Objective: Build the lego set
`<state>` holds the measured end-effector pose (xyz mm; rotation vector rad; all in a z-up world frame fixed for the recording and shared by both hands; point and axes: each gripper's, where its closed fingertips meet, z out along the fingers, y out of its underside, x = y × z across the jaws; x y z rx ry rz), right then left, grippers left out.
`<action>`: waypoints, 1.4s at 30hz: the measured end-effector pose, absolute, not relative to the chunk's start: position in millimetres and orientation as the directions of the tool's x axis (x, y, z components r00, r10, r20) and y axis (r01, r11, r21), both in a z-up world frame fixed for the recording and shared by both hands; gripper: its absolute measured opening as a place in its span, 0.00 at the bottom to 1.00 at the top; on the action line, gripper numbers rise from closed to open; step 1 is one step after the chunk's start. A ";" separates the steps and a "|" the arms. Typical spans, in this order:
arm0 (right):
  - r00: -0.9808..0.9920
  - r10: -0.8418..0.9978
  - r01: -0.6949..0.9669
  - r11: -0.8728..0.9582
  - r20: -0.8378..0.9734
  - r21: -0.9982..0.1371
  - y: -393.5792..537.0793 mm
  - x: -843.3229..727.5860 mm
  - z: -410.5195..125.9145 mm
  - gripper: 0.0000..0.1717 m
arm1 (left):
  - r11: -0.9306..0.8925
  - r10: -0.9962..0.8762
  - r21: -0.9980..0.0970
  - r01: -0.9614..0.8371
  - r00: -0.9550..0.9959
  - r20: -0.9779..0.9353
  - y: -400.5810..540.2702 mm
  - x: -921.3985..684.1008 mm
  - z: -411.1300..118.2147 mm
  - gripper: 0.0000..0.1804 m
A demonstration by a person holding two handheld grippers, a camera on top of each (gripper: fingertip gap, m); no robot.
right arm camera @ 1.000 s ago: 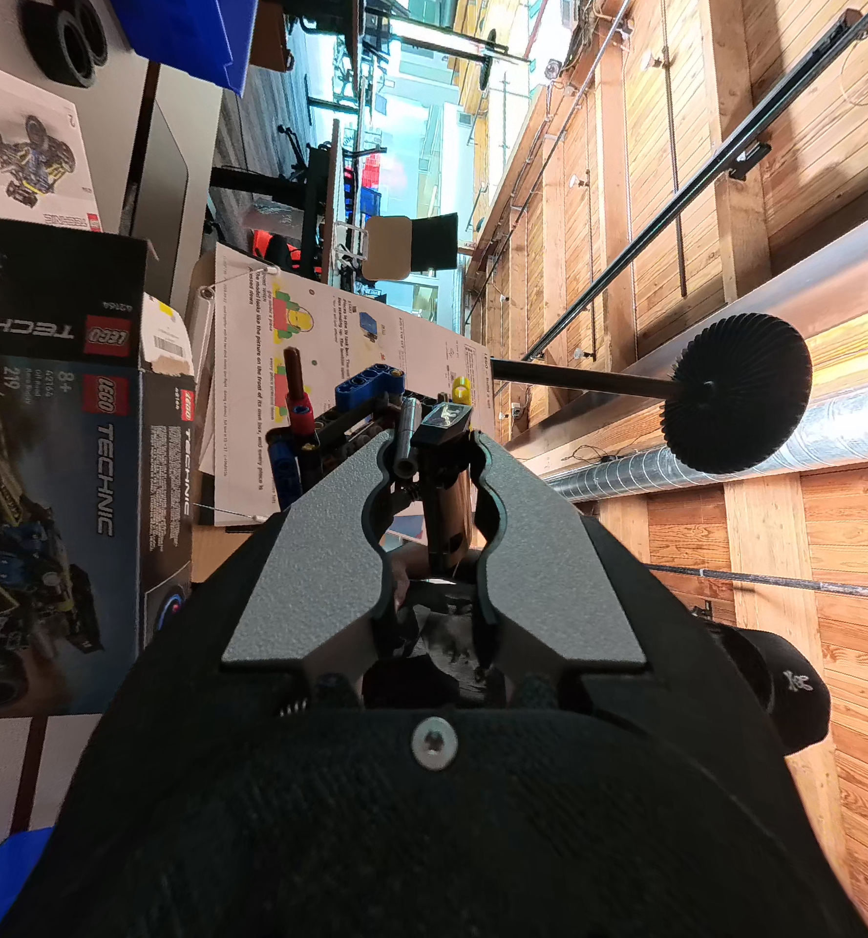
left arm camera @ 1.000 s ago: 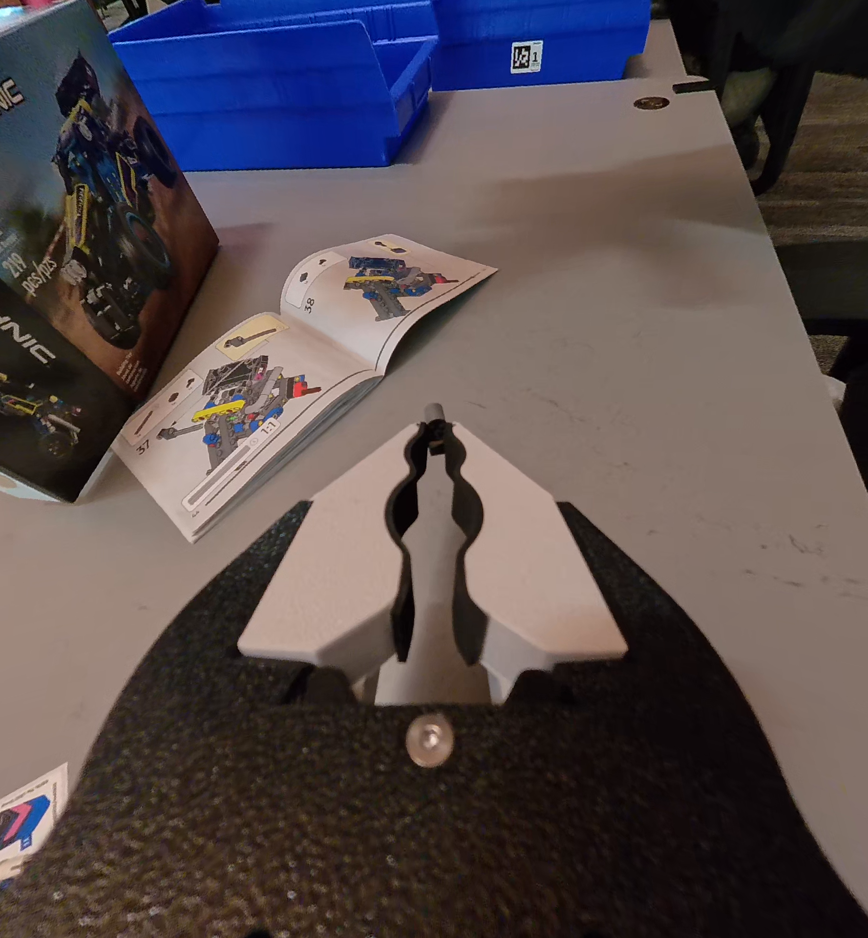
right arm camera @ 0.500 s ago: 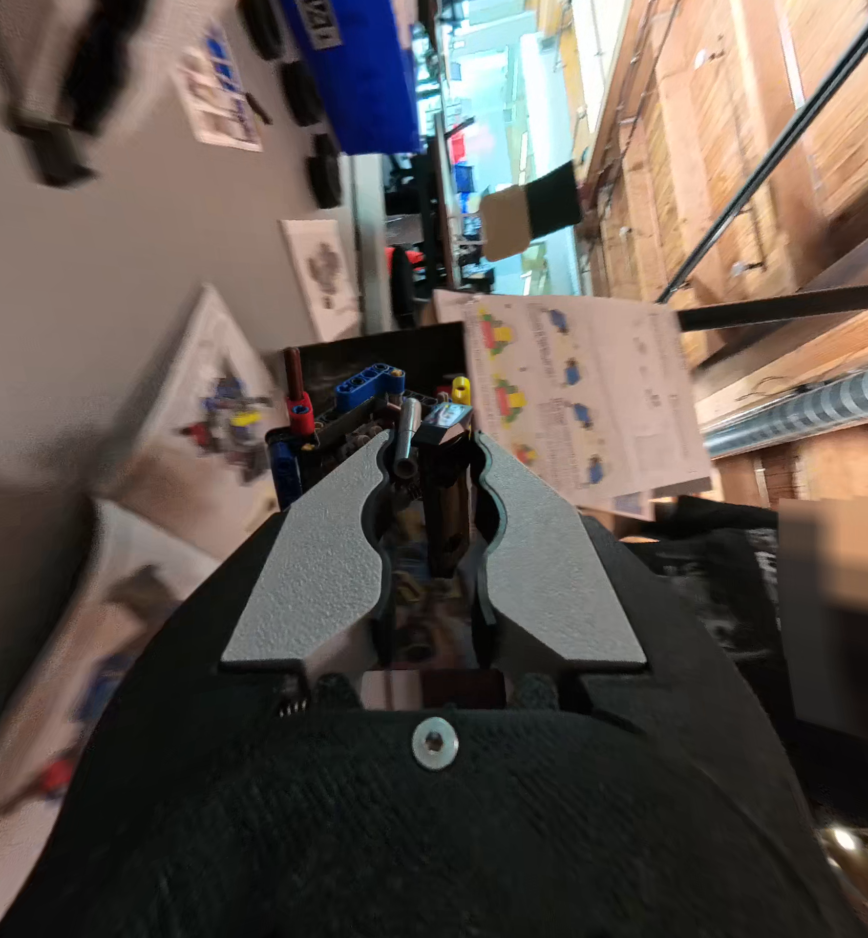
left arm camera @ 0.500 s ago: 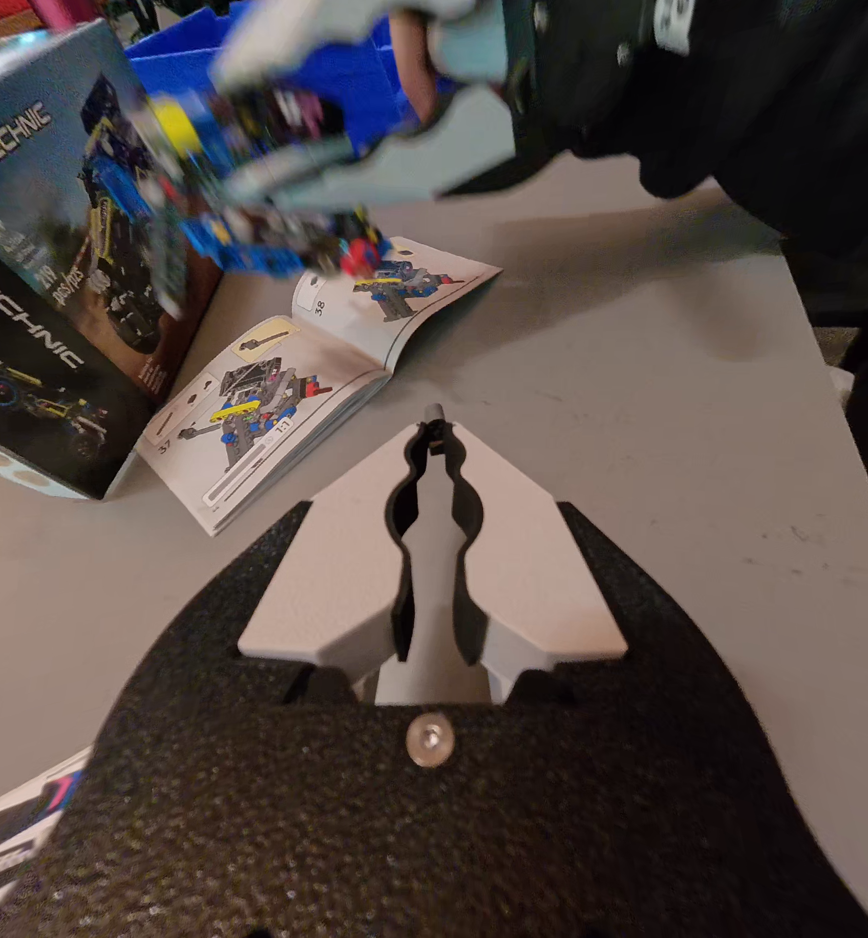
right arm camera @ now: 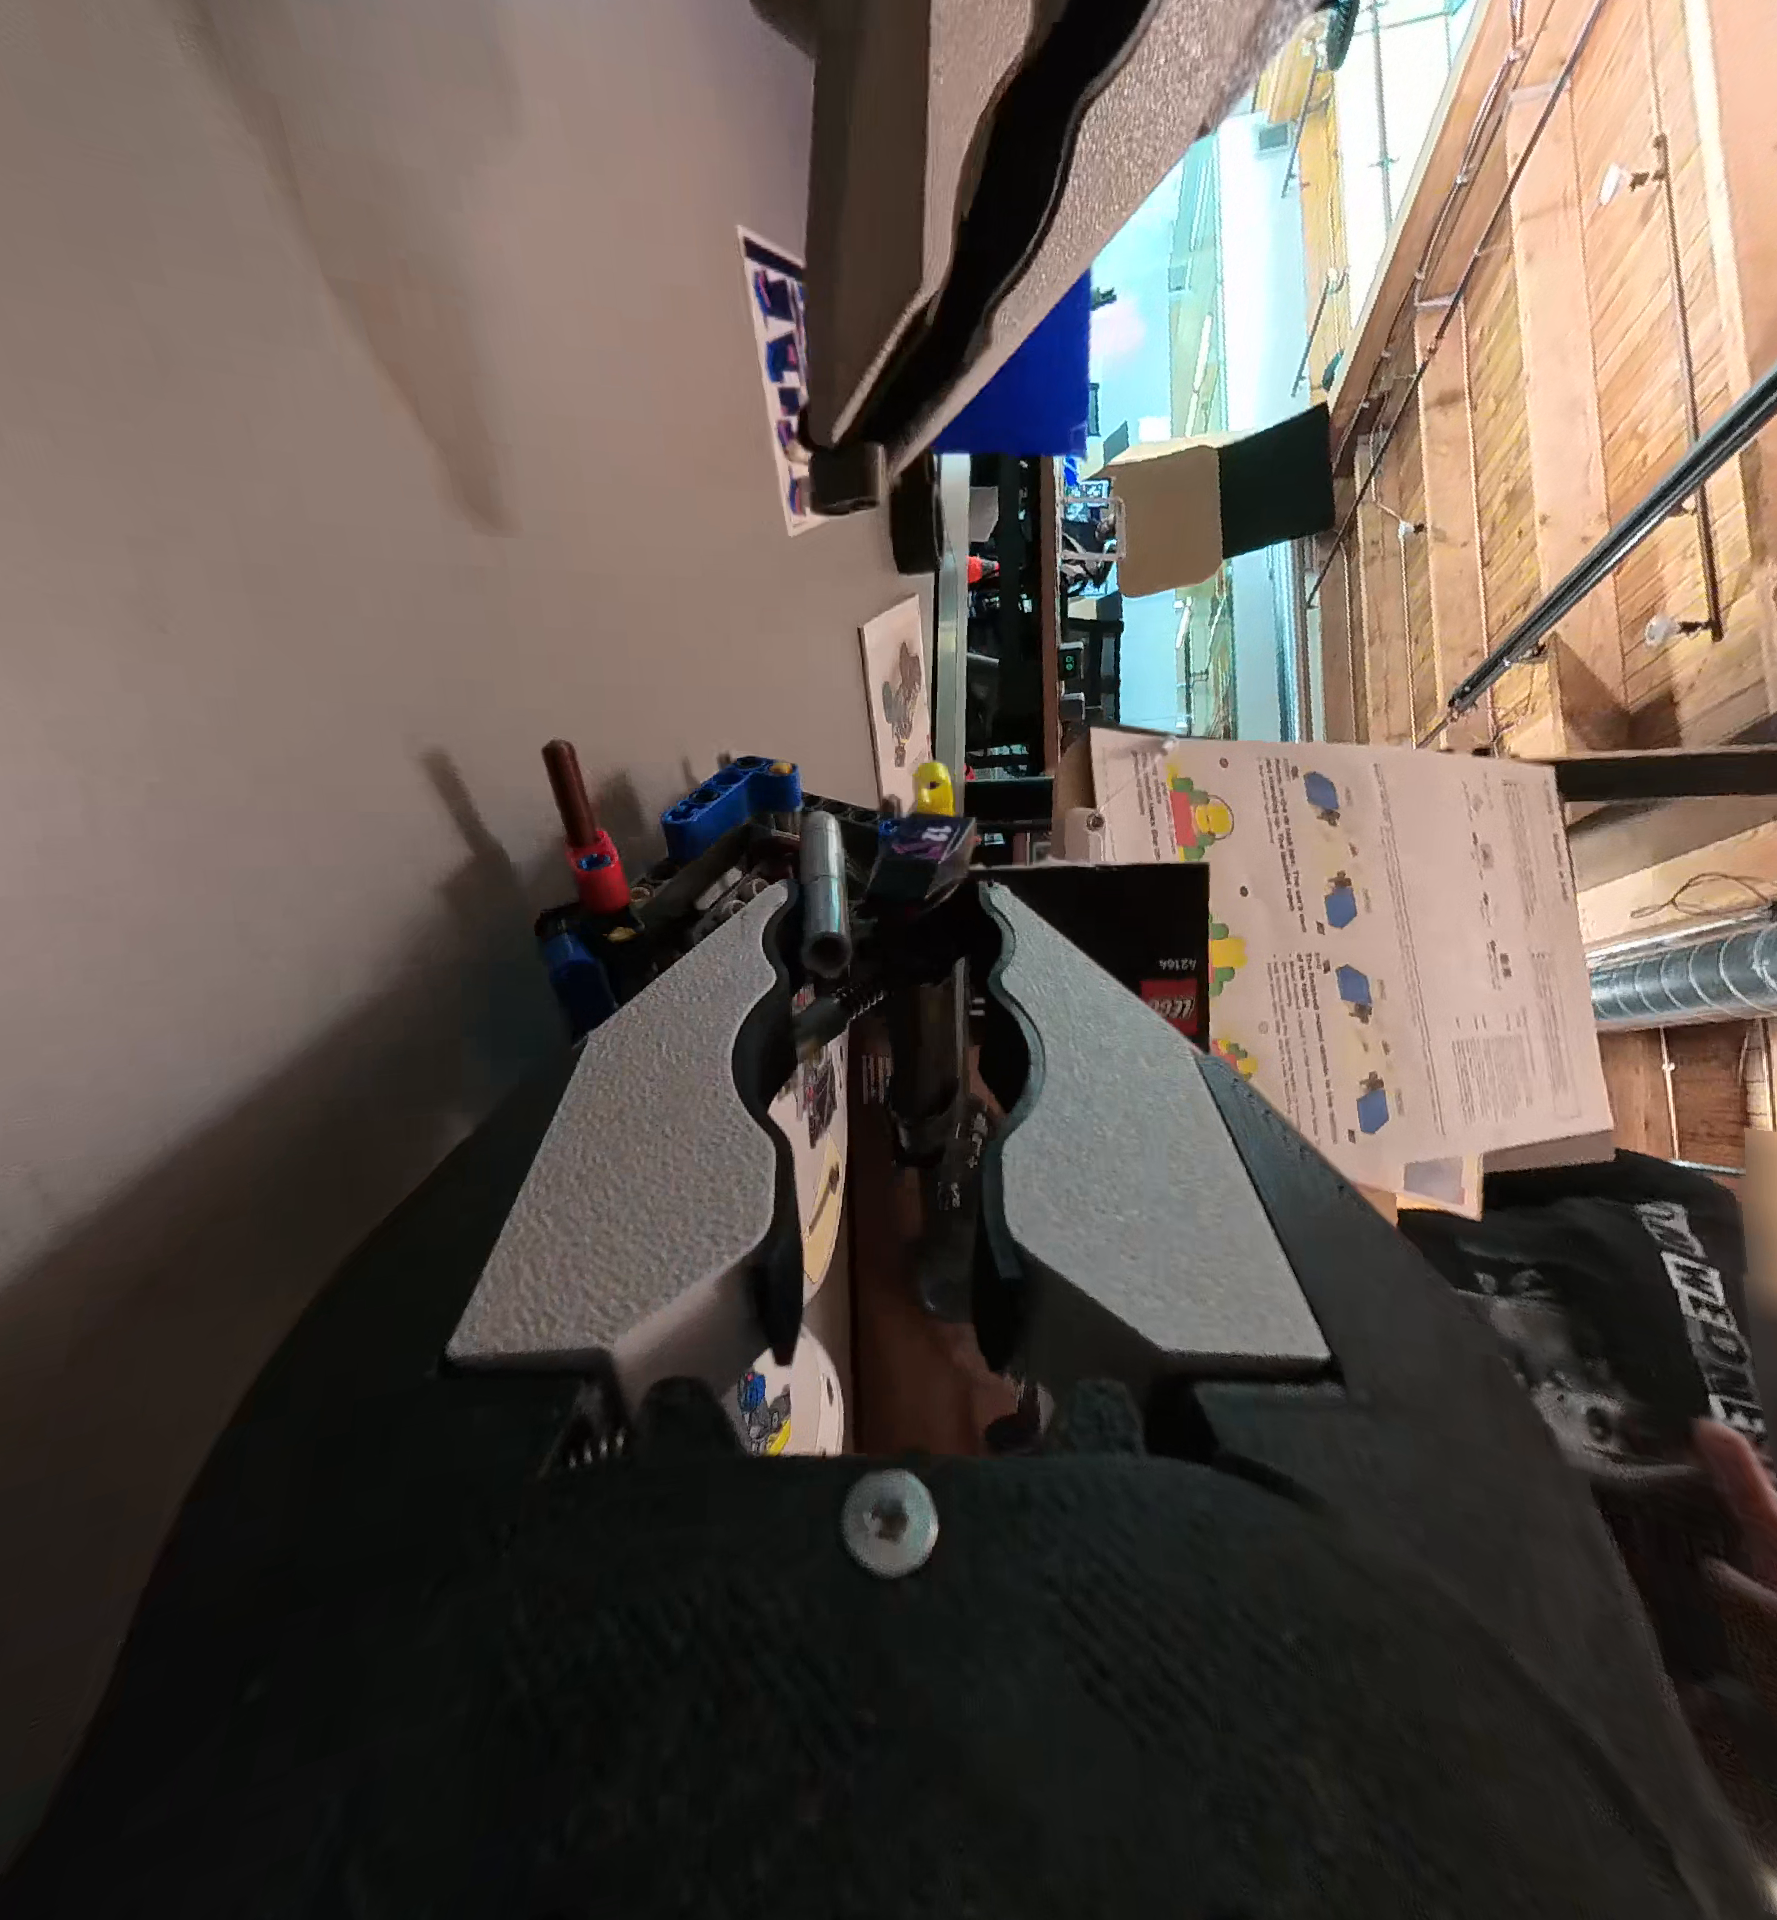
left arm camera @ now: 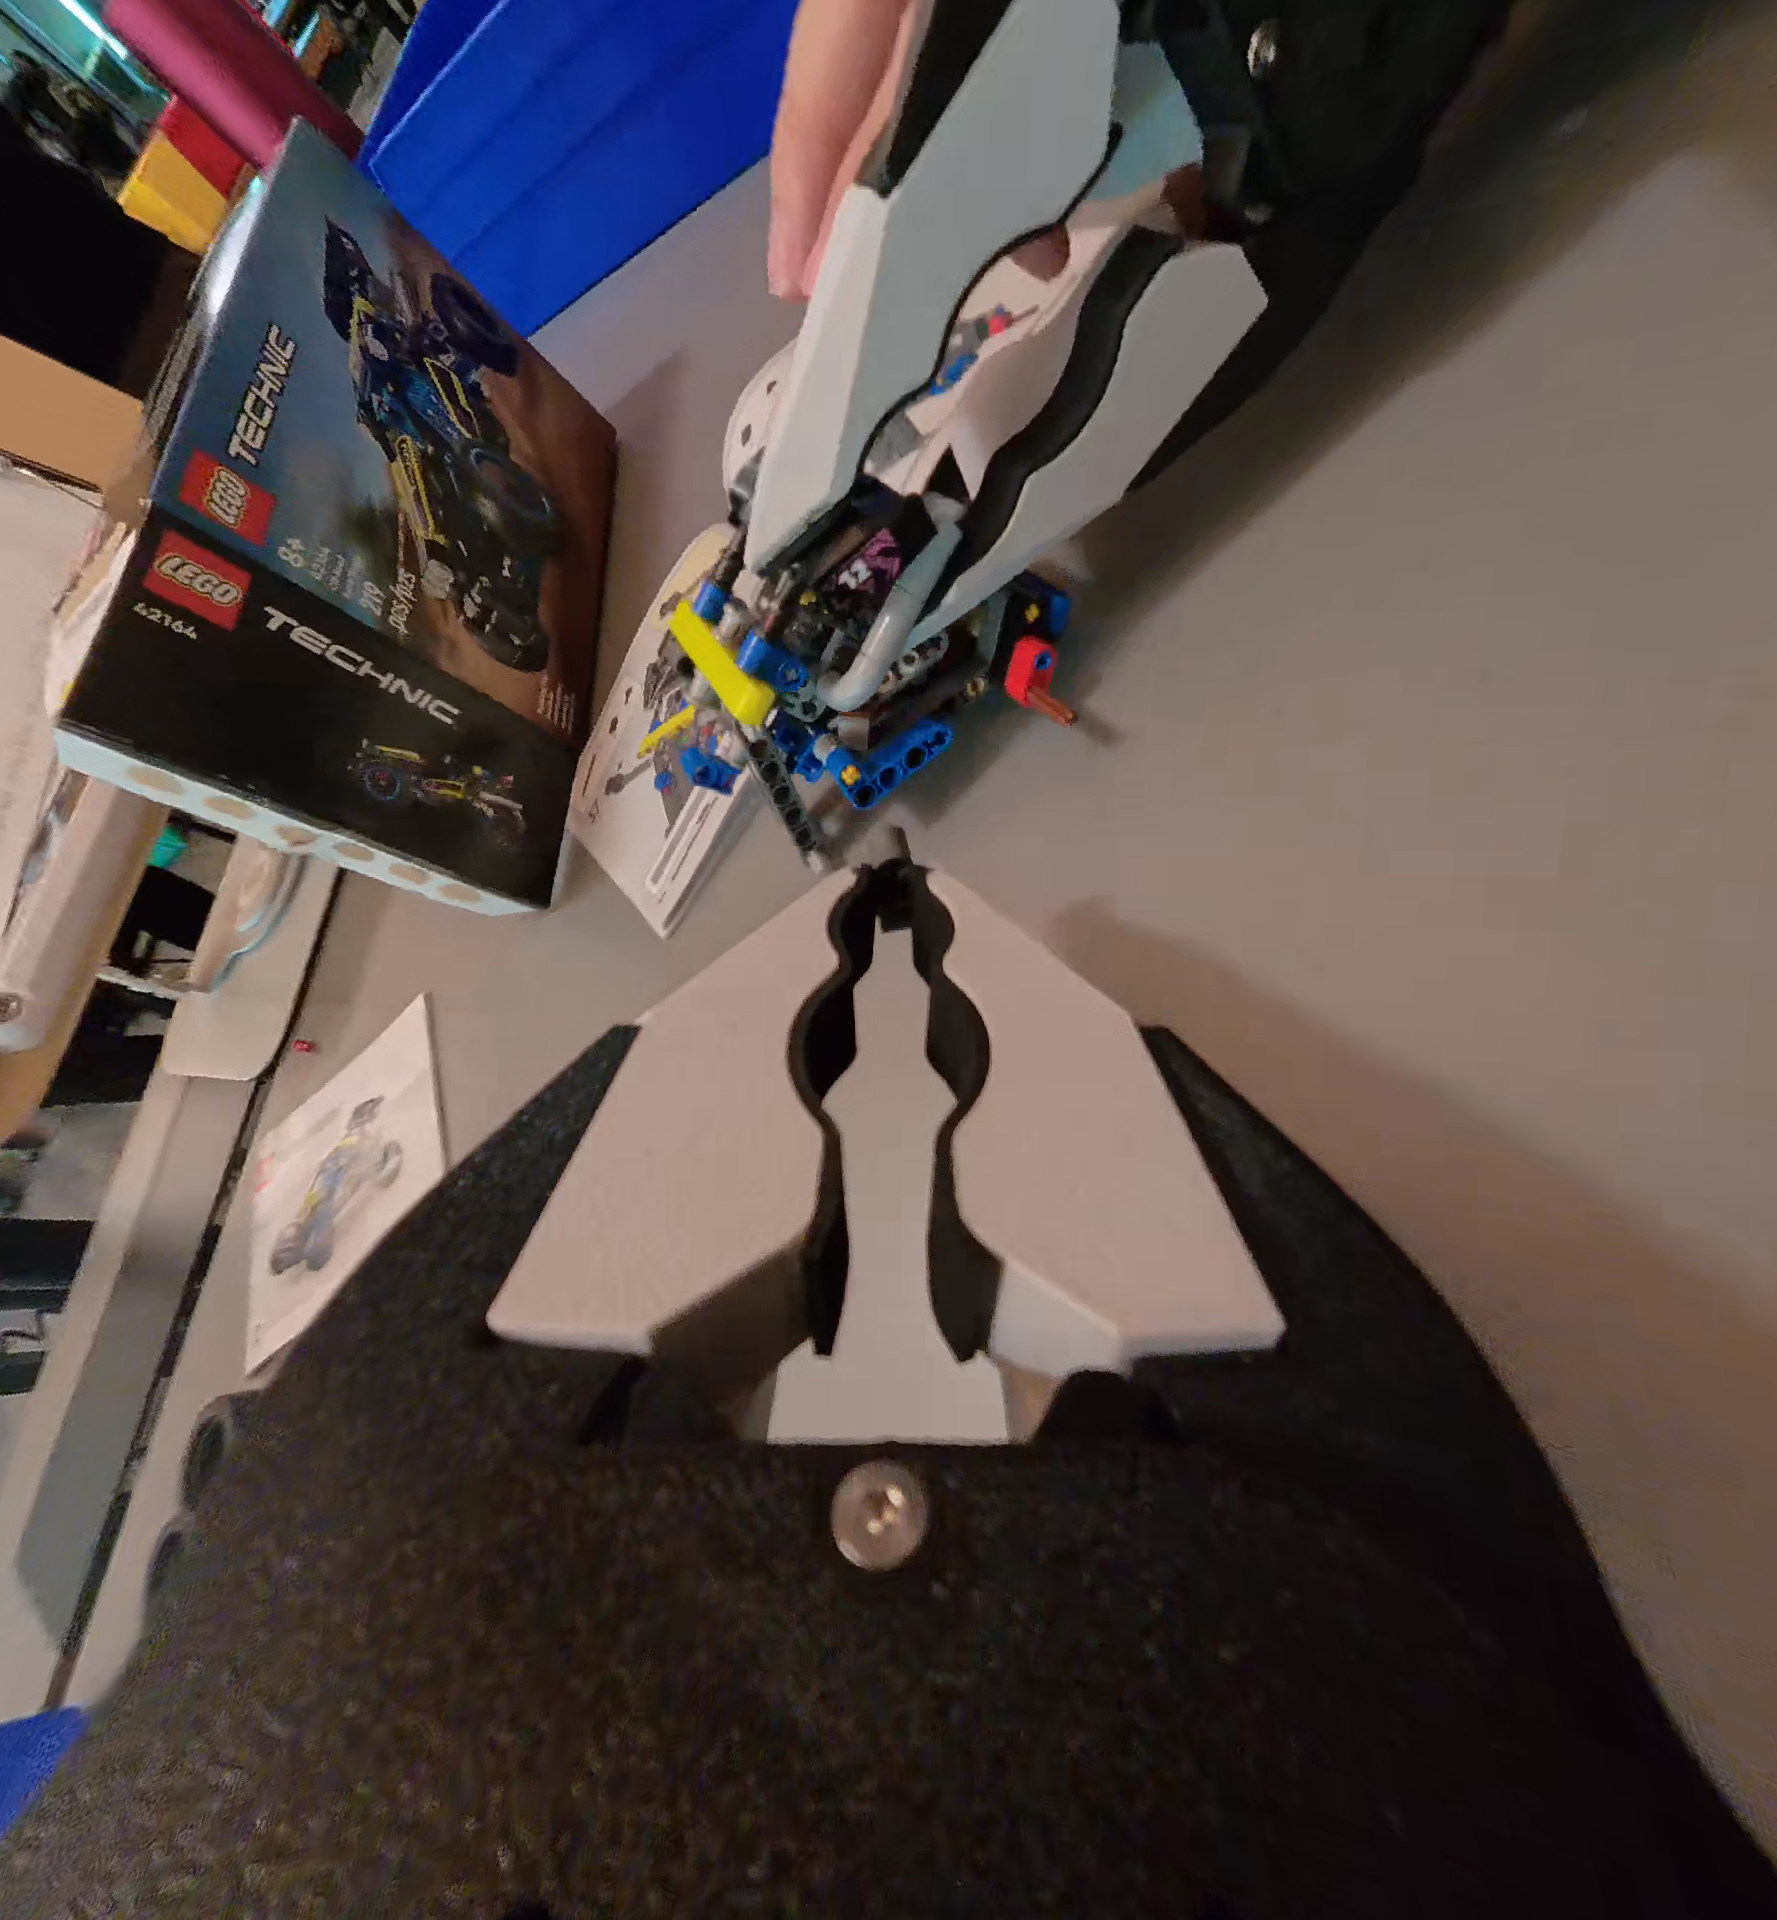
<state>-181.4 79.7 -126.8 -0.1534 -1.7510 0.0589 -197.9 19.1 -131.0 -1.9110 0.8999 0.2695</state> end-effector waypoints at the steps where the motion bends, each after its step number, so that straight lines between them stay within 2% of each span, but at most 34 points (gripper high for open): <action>1: -0.183 0.122 0.066 0.992 0.975 -0.111 77.6 -182.1 -128.4 0.16 | -0.256 -0.475 -0.668 -0.699 0.693 -0.543 17.5 -198.5 -134.9 0.02; 5: -0.196 0.098 0.061 0.994 0.976 -0.087 74.2 -183.1 -128.9 0.18 | -0.264 -0.488 -0.695 -0.668 0.715 -0.501 14.9 -197.9 -147.2 0.02; 9: -0.249 0.093 0.046 0.995 0.964 -0.084 69.2 -179.1 -133.0 0.28 | -0.261 -0.491 -0.718 -0.646 0.729 -0.477 15.6 -197.9 -147.2 0.02; 13: -0.308 0.097 0.021 0.995 0.947 -0.095 62.2 -171.4 -131.5 0.33 | -0.266 -0.488 -0.728 -0.632 0.740 -0.463 15.4 -199.1 -148.2 0.02; 17: -0.334 0.188 0.041 0.982 0.924 -0.185 62.4 -160.1 -121.8 0.40 | -0.268 -0.492 -0.731 -0.627 0.742 -0.455 15.7 -197.5 -149.2 0.02; 19: -0.314 0.305 0.083 0.952 0.899 -0.294 67.1 -150.3 -110.7 0.41 | -0.271 -0.491 -0.734 -0.623 0.745 -0.451 15.7 -197.8 -149.5 0.02; 22: -0.200 0.628 0.189 0.778 0.752 -0.599 81.2 -139.2 -90.7 0.41 | -0.269 -0.493 -0.755 -0.598 0.759 -0.425 16.0 -197.2 -149.1 0.02; 23: -0.104 0.752 0.242 0.654 0.651 -0.716 92.1 -139.2 -84.5 0.41 | -0.267 -0.495 -0.766 -0.584 0.766 -0.411 16.3 -196.5 -148.8 0.02; 24: -0.026 0.856 0.289 0.501 0.516 -0.816 100.3 -139.9 -84.9 0.47 | -0.266 -0.496 -0.777 -0.571 0.772 -0.397 16.7 -196.0 -148.4 0.02; 26: 0.024 0.970 0.349 0.217 0.240 -0.911 97.8 -146.3 -99.6 0.59 | -0.267 -0.497 -0.790 -0.552 0.781 -0.378 17.4 -195.9 -147.9 0.02; 28: 0.005 0.996 0.382 0.081 0.089 -0.921 85.2 -156.9 -112.5 0.59 | -0.268 -0.493 -0.791 -0.549 0.784 -0.377 17.2 -196.9 -147.6 0.02; 31: 0.032 0.999 0.429 0.019 0.036 -0.903 86.6 -172.2 -123.5 0.60 | -0.272 -0.489 -0.790 -0.550 0.786 -0.379 15.5 -199.2 -148.1 0.02; 36: -0.017 0.999 0.489 0.050 0.048 -0.871 87.4 -183.2 -133.2 0.60 | -0.264 -0.487 -0.800 -0.539 0.790 -0.372 15.0 -199.4 -145.4 0.02; 40: -0.116 0.985 0.468 0.170 0.130 -0.867 81.1 -184.3 -132.2 0.44 | -0.262 -0.495 -0.796 -0.546 0.784 -0.375 14.6 -197.2 -146.5 0.02; 42: -0.171 0.970 0.468 0.233 0.171 -0.853 80.2 -184.0 -133.7 0.44 | -0.262 -0.495 -0.796 -0.546 0.784 -0.375 15.0 -197.0 -146.5 0.02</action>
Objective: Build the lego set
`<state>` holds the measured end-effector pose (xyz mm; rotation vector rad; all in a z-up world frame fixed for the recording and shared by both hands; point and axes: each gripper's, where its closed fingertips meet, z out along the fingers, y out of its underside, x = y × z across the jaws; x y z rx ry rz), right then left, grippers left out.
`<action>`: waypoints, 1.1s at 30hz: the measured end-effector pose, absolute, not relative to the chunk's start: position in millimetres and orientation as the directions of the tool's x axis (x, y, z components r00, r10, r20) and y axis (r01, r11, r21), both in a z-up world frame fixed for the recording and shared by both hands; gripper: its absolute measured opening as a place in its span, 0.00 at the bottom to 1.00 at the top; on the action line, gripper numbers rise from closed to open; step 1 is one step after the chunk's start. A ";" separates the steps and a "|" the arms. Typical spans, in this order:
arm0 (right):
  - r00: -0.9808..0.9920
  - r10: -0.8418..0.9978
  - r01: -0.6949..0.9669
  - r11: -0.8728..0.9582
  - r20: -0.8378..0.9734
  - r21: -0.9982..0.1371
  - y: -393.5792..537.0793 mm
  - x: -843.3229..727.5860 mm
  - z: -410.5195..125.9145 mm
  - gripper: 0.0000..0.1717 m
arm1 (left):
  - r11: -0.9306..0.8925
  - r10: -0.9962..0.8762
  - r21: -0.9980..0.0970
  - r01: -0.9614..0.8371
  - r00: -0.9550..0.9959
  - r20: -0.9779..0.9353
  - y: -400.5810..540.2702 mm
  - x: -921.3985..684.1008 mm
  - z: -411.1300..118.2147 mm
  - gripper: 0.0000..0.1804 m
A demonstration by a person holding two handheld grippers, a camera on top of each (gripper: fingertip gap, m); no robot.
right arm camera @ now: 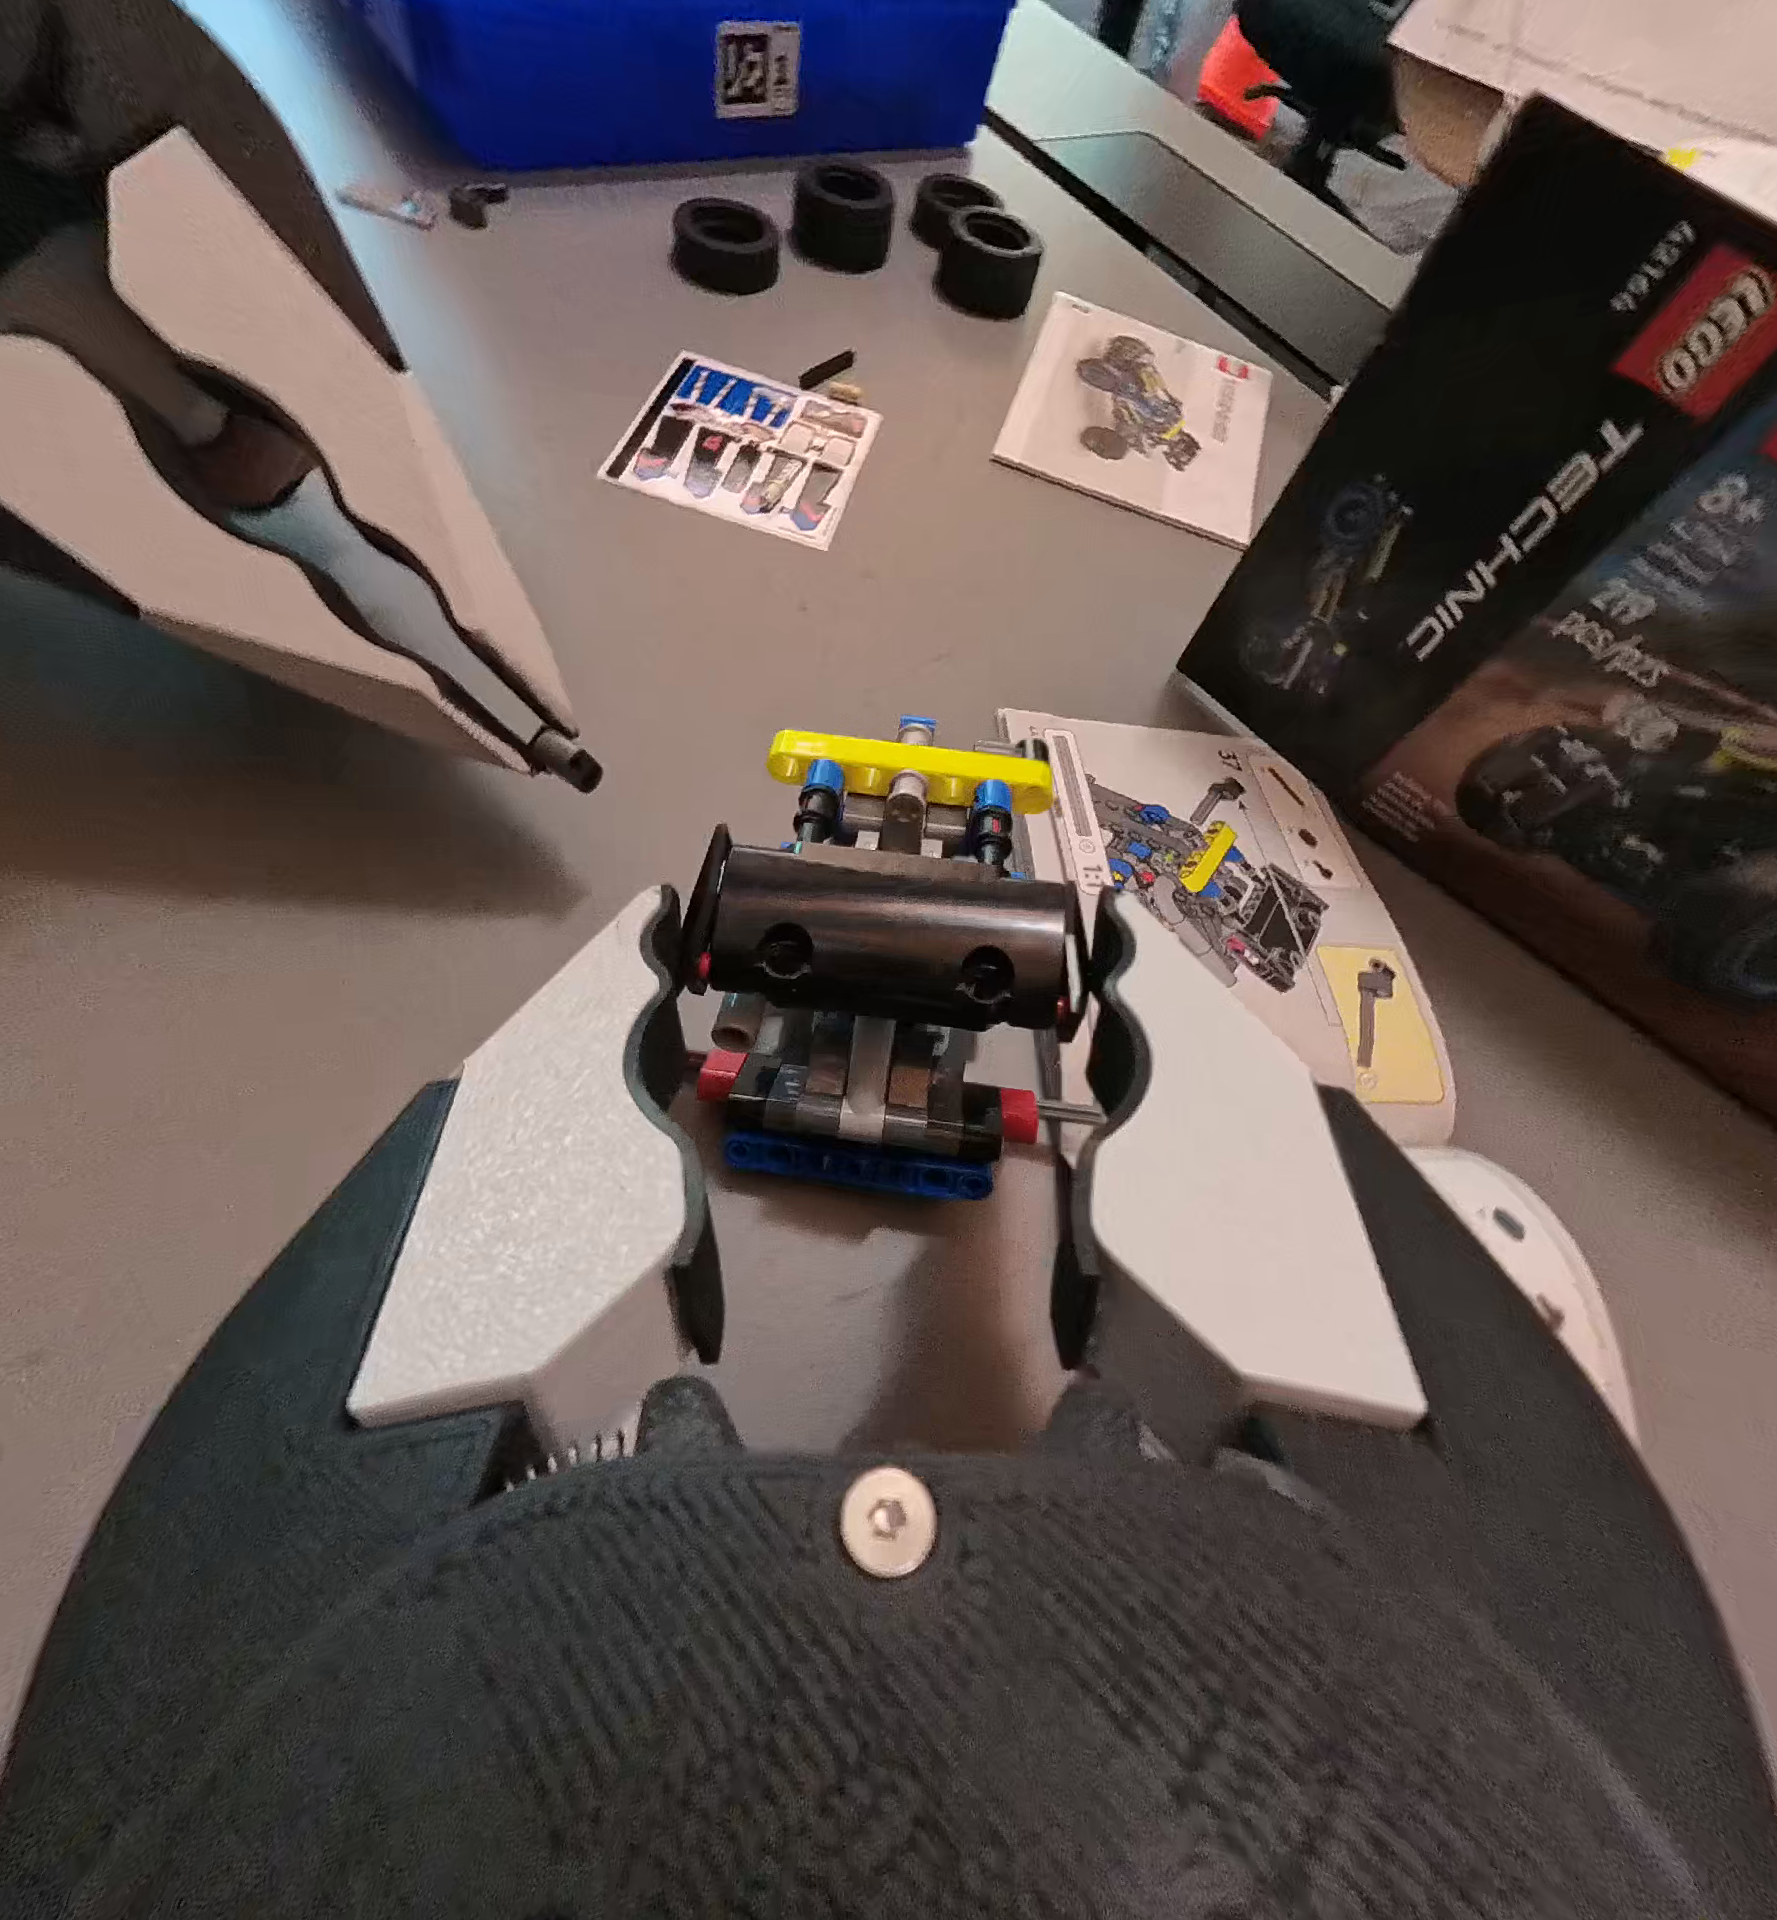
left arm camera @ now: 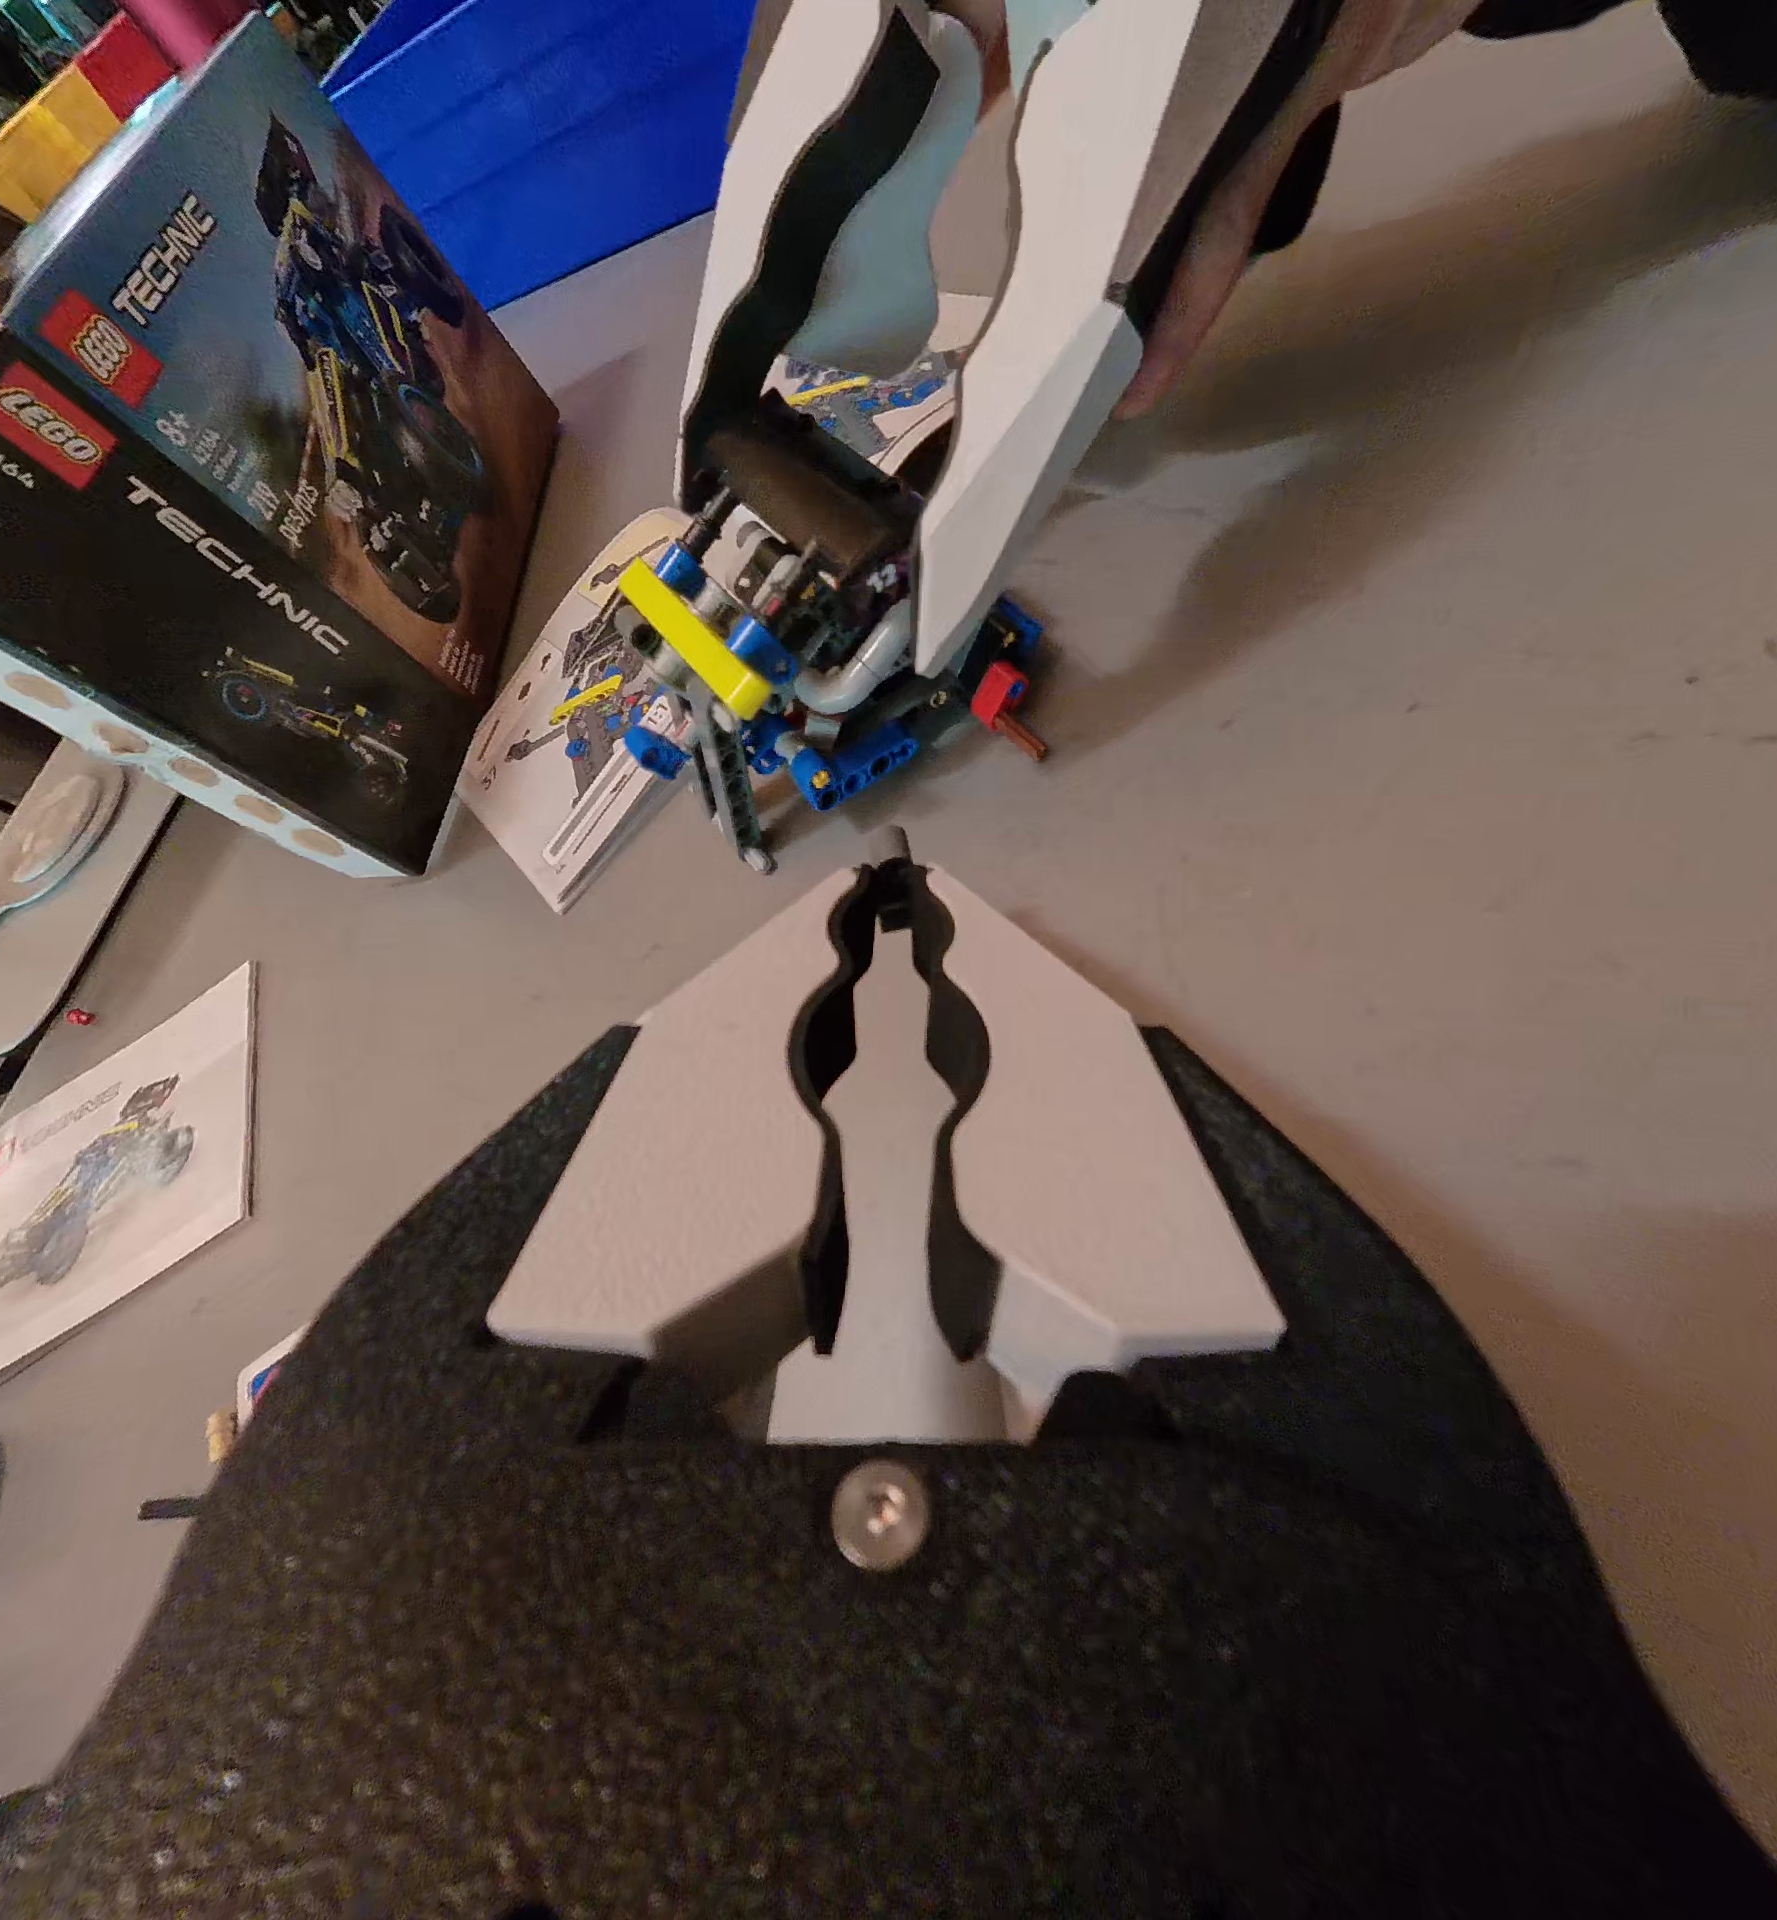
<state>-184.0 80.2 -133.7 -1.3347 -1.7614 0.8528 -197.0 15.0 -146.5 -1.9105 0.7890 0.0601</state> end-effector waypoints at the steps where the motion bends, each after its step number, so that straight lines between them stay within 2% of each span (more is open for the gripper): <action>1: -0.203 0.961 0.465 0.264 0.188 -0.845 80.0 -183.7 -133.7 0.44 | -0.262 -0.495 -0.796 -0.546 0.784 -0.376 15.0 -197.2 -146.2 0.02; 4: -0.352 0.909 0.438 0.371 0.224 -0.819 74.6 -179.2 -135.4 0.44 | -0.260 -0.491 -0.797 -0.545 0.785 -0.377 14.8 -197.6 -145.0 0.02; 8: -0.538 0.827 0.396 0.419 0.163 -0.817 65.0 -169.0 -135.9 0.44 | -0.261 -0.492 -0.796 -0.547 0.784 -0.377 15.1 -197.2 -145.7 0.02; 12: -0.594 0.796 0.407 0.420 0.114 -0.811 67.7 -165.4 -136.0 0.45 | -0.260 -0.495 -0.794 -0.550 0.781 -0.380 15.9 -196.1 -146.2 0.02; 14: -0.592 0.800 0.424 0.416 0.102 -0.804 69.9 -164.5 -135.2 0.49 | -0.261 -0.496 -0.791 -0.553 0.780 -0.382 16.0 -196.3 -146.7 0.02; 16: -0.563 0.817 0.433 0.419 0.124 -0.798 75.9 -161.7 -128.4 0.54 | -0.262 -0.493 -0.788 -0.557 0.779 -0.387 15.8 -197.0 -146.6 0.02; 20: -0.427 0.877 0.390 0.398 0.220 -0.830 91.8 -150.8 -94.6 0.57 | -0.258 -0.492 -0.786 -0.562 0.776 -0.394 15.8 -197.0 -146.7 0.02; 25: -0.221 0.944 0.464 0.324 0.246 -0.825 97.3 -128.7 -82.5 0.54 | -0.253 -0.488 -0.759 -0.600 0.757 -0.435 16.9 -196.5 -145.8 0.02; 29: -0.154 0.963 0.508 0.268 0.220 -0.819 83.5 -110.6 -94.4 0.53 | -0.251 -0.488 -0.749 -0.613 0.748 -0.449 16.8 -196.0 -146.4 0.02; 33: -0.069 0.979 0.502 0.201 0.193 -0.841 81.2 -100.3 -91.7 0.46 | -0.236 -0.488 -0.749 -0.619 0.742 -0.459 17.1 -193.2 -142.7 0.02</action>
